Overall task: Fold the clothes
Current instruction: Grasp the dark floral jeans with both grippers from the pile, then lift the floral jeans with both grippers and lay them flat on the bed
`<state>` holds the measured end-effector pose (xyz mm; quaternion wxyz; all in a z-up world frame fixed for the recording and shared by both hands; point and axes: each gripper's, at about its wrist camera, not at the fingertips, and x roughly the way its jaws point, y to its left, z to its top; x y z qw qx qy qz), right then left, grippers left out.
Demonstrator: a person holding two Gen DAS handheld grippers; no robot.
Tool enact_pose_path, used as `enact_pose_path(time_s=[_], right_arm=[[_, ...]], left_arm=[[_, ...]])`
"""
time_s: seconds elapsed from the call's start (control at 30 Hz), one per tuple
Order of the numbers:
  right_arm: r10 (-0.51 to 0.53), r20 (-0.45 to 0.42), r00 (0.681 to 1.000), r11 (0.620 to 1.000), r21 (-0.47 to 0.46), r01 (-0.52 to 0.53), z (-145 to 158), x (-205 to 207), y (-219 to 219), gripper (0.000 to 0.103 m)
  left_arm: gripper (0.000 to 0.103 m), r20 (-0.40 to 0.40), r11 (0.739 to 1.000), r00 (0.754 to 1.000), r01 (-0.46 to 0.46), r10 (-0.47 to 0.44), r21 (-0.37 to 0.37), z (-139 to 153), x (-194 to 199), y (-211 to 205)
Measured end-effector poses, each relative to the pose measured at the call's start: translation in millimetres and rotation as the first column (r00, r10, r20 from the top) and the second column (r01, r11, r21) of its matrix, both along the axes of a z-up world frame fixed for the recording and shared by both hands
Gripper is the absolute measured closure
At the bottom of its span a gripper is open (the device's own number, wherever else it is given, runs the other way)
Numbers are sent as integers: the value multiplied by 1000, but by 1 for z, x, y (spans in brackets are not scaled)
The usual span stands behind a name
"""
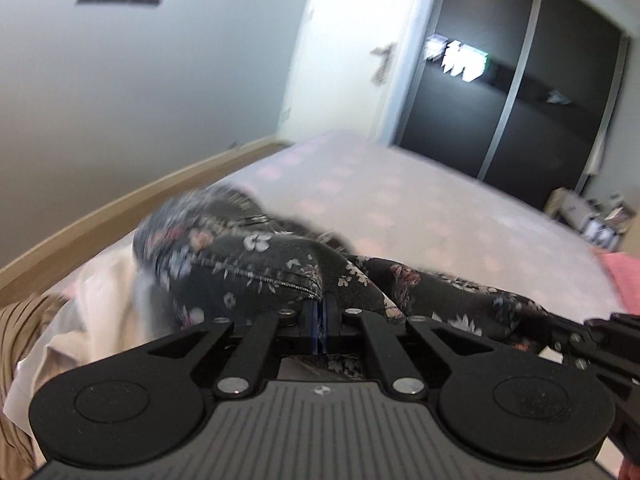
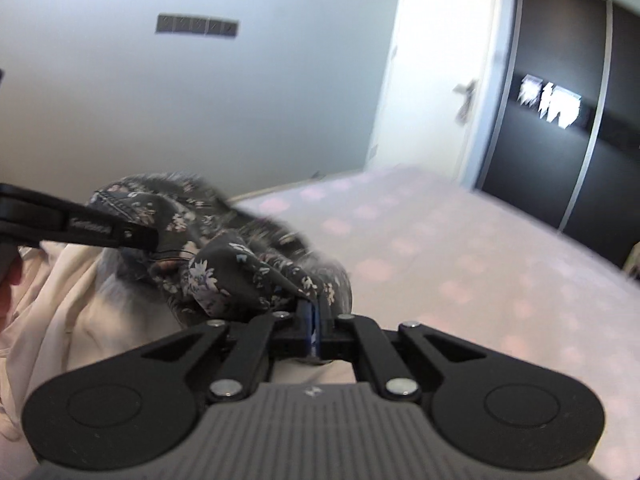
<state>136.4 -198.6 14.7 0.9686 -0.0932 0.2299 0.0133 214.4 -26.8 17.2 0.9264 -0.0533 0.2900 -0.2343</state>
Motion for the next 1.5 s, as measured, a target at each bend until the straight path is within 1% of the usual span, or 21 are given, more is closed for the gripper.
enact_pose_path(time_s=[0.2, 0.3, 0.4, 0.43, 0.53, 0.57, 0.63, 0.7, 0.77, 0.87, 0.93, 0.97, 1.03, 1.1, 1.17, 1.23, 1.27, 1.3, 1.37, 1.43, 1.5], right_arm=[[-117, 146, 982, 989, -72, 128, 77, -86, -51, 102], [-200, 224, 954, 972, -77, 222, 116, -133, -85, 102], [-288, 287, 913, 945, -68, 319, 149, -184, -120, 102], [-316, 305, 898, 935, -61, 350, 158, -200, -131, 102], [-419, 347, 839, 884, -58, 465, 172, -247, -161, 101], [-454, 342, 823, 868, -39, 495, 173, -261, -174, 101], [-499, 282, 820, 850, -26, 526, 164, -281, -197, 101], [-521, 193, 831, 842, -41, 538, 140, -298, -214, 101], [-534, 76, 842, 842, -50, 538, 105, -316, -228, 101], [-534, -75, 842, 845, -54, 532, 46, -346, -239, 101], [-497, -180, 849, 865, -30, 500, 9, -357, -234, 101], [-475, -233, 849, 875, -16, 485, -6, -364, -232, 101], [-423, -354, 834, 896, -27, 443, -46, -360, -223, 101], [-391, -438, 809, 909, -44, 415, -76, -368, -221, 100], [-350, -523, 777, 921, -40, 388, -103, -376, -223, 98], [-357, -521, 775, 916, -34, 399, -99, -386, -226, 92], [-362, -519, 775, 913, -31, 406, -96, -391, -227, 86], [-366, -516, 774, 911, -28, 412, -94, -396, -229, 75], [-364, -485, 795, 903, 25, 429, -80, -402, -237, 67], [-366, -443, 819, 897, 65, 436, -67, -408, -241, 62], [-381, -397, 835, 891, 84, 446, -55, -410, -246, 49]], left_arm=[[103, 115, 991, 988, 116, -107, -74, 60, -65, -28], [103, 178, 982, 974, 161, -142, -101, 87, -94, -44], [103, 240, 970, 955, 208, -174, -124, 114, -123, -60], [103, 250, 967, 950, 225, -190, -122, 119, -132, -66], [103, 193, 957, 943, 285, -270, -51, 96, -148, -87], [103, 173, 952, 939, 305, -296, -28, 89, -154, -94], [103, 131, 938, 929, 346, -345, 17, 74, -165, -108], [103, 86, 920, 916, 388, -392, 60, 59, -176, -122], [103, 39, 898, 900, 429, -435, 100, 43, -187, -137], [103, -35, 857, 869, 492, -493, 157, 21, -203, -158], [103, -86, 824, 846, 533, -527, 191, 6, -214, -172], [99, -112, 807, 833, 553, -542, 207, -2, -220, -179], [93, -160, 781, 811, 585, -562, 220, -20, -230, -187], [86, -197, 760, 793, 608, -576, 230, -39, -238, -198], [85, -220, 744, 782, 622, -583, 245, -54, -239, -210], [82, -237, 734, 775, 631, -586, 251, -60, -239, -221], [76, -242, 730, 772, 634, -587, 254, -64, -240, -225], [70, -246, 727, 770, 637, -589, 256, -67, -240, -228], [60, -256, 720, 764, 644, -592, 259, -75, -241, -236], [57, -271, 713, 753, 656, -599, 246, -83, -240, -243], [54, -286, 707, 742, 668, -607, 232, -91, -240, -250]])
